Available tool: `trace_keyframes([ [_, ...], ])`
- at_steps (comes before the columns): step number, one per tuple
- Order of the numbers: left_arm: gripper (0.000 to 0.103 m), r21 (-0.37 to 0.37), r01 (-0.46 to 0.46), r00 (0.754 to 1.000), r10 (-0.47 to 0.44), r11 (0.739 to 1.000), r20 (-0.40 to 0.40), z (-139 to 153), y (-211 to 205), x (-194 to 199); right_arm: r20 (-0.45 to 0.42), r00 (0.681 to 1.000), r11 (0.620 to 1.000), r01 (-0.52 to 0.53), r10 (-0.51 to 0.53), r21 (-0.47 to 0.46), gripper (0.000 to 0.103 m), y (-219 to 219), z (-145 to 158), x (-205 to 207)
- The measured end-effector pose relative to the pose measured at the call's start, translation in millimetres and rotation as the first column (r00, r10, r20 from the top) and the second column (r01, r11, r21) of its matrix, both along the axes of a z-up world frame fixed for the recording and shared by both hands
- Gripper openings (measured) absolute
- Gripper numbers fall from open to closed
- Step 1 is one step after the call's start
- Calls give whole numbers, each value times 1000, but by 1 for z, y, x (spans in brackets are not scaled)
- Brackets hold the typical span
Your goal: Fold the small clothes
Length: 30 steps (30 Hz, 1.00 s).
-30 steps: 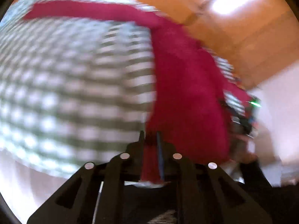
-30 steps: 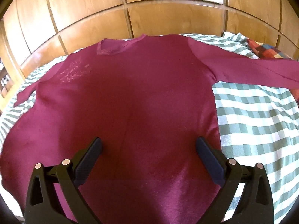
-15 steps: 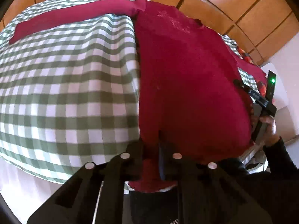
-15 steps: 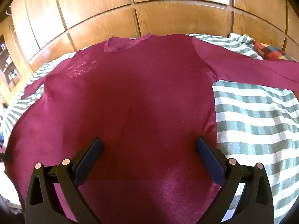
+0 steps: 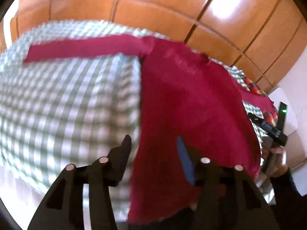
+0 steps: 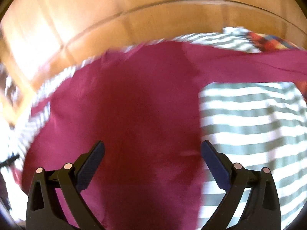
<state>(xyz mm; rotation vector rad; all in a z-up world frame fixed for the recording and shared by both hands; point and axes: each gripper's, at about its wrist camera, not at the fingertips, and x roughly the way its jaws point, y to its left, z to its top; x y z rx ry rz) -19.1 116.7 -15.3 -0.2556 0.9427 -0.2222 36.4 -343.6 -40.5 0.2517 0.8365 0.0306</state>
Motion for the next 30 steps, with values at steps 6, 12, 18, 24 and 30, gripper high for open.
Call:
trace_keyframes([
  [6,56,68,94,995,-96,993,22,-3,-69,49,11,913,906,403,-408,133,60,-136,23,-7],
  [12,57,64,179,984,-177,982,-37,-26,-122,74,50,749,739,637,-660,221,57,-244,51,-16],
  [18,75,85,198,980,-196,976,-35,-35,-145,84,-14,653,634,741,-757,221,57,-300,44,8],
  [24,81,53,191,980,-188,980,-59,-42,-145,93,-6,679,675,730,-734,107,7,-306,56,34],
  [30,84,-1,186,981,-186,983,-51,-42,-142,98,153,829,841,540,-538,36,6,-238,113,77],
])
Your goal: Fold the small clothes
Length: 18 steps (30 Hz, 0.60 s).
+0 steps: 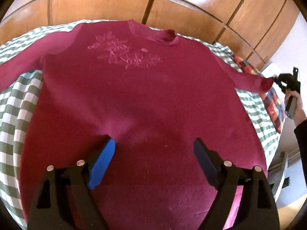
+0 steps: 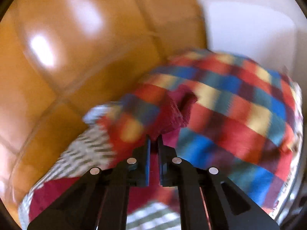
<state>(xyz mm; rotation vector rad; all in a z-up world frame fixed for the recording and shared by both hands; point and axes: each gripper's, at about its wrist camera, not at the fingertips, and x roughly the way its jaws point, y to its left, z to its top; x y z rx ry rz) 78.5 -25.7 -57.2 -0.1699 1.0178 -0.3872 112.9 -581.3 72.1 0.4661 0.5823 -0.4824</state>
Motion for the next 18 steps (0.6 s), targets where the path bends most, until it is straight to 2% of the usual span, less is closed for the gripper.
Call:
trace_keyframes([
  [2,84,-38,-14,1000,14,999,-3,1,5,3,36,991,991,-130,131,-36,6,45,18,17],
  [4,84,-71,-31,1000,30,997,-10,3,11,5,59,968,969,-241,244,-56,6,86,28,34],
  [6,84,-104,-59,998,58,993,-11,5,19,9,81,919,922,-382,386,-63,6,145,33,57],
  [7,84,-114,-70,998,70,991,-10,7,22,10,85,902,906,-419,423,-62,6,162,34,61],
  [10,84,-138,-104,994,105,985,1,12,33,16,85,812,816,-576,578,-46,6,242,26,84],
  [12,84,-152,-118,993,120,981,8,17,39,21,56,739,741,-671,672,-37,6,302,12,99],
  [13,84,-162,-123,992,126,979,9,19,42,23,43,714,715,-698,699,-33,6,321,6,101],
  [15,83,-191,-140,989,146,972,19,24,51,30,-5,641,641,-767,767,5,6,375,-18,115],
  [16,83,-202,-145,988,153,968,23,26,55,33,-24,621,621,-784,784,15,6,389,-25,118],
  [18,82,-225,-163,985,173,961,26,30,62,40,-81,558,563,-825,826,54,6,422,-50,125],
])
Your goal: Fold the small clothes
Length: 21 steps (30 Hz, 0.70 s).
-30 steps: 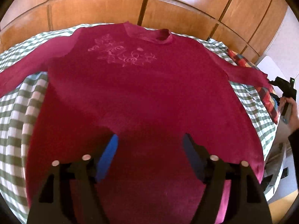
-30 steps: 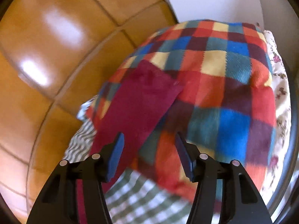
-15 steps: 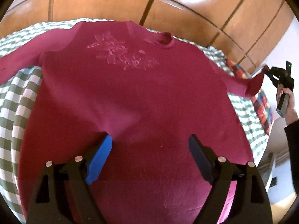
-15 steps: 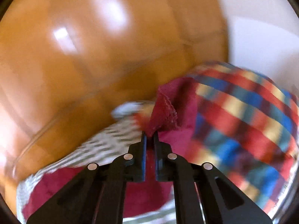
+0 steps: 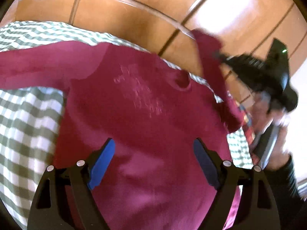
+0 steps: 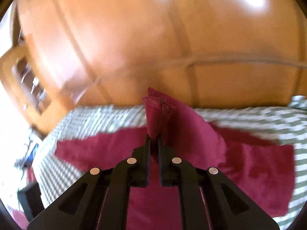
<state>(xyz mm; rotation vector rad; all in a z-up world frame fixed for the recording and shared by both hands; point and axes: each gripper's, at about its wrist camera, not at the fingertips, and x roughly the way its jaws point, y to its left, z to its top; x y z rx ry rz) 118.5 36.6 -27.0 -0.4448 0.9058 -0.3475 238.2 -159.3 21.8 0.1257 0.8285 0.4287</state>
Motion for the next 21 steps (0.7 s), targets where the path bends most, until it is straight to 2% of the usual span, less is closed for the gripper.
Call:
trace_keyframes([
  [1,82,-12,-8,1000,8,1000,5,2,4,5,-23,999,1000,-27,28,7,11,8,-7,1],
  [2,82,-17,-16,1000,16,1000,7,3,7,9,-32,999,999,-34,34,13,31,9,-10,2],
  [3,82,-23,-26,1000,27,999,10,4,10,15,-27,999,999,-29,30,25,62,8,-10,-2],
  [4,81,-31,-32,999,32,999,12,5,13,20,-9,1000,999,-15,16,43,69,3,-6,-10],
  [7,73,-48,-38,999,38,998,8,3,17,36,8,999,994,51,-52,97,70,-36,-2,-34],
  [10,71,-53,-48,999,48,997,-11,-3,19,57,-7,990,986,139,-139,90,70,-80,-4,-57],
  [13,68,-47,-58,998,57,997,-30,-9,17,77,-49,964,962,264,-262,65,70,-137,-16,-90],
  [17,58,-27,-56,996,54,998,-66,-18,6,104,-151,901,900,424,-407,99,70,-207,-41,-131],
  [21,44,5,-52,993,53,999,-102,-29,-10,129,-213,873,864,476,-440,166,70,-230,-58,-141],
])
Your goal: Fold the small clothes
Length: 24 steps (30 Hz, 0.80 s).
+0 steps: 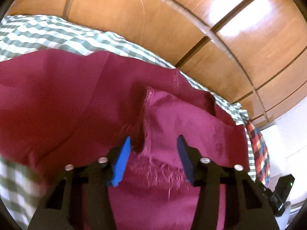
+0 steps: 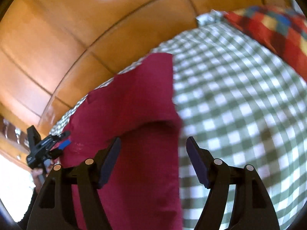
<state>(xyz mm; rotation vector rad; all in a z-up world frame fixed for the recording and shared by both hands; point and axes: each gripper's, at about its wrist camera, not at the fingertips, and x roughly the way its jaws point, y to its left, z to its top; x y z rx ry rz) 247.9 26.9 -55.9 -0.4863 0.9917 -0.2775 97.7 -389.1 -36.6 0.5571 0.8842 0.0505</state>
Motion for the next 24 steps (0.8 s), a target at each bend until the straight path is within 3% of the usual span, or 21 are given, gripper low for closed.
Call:
trace_keyframes([
  [2,34,27,4,1000,-4,1000,-7,-1,-9,6,7,1000,998,-15,14,56,70,0,-5,7],
  [3,17,40,15,1000,-15,999,-15,-1,-13,10,7,1000,996,-25,24,85,70,3,-9,13],
  [5,12,36,15,1000,-15,999,1,7,-15,12,4,999,992,-36,35,121,70,8,-15,29],
  [10,11,-14,-66,993,67,998,95,38,12,4,48,999,990,-14,8,138,70,13,-11,54],
  [12,11,18,-62,995,61,998,75,33,17,5,-2,1000,994,-16,16,104,70,16,-19,59],
  [15,11,127,-27,999,23,992,36,14,5,5,-36,998,997,-58,59,48,70,24,-22,51],
  [20,12,112,-40,999,37,993,25,-1,8,3,33,986,987,-163,162,10,70,37,15,31],
  [24,12,135,-61,995,49,989,89,12,8,-5,101,983,987,-145,152,-67,70,46,39,58],
])
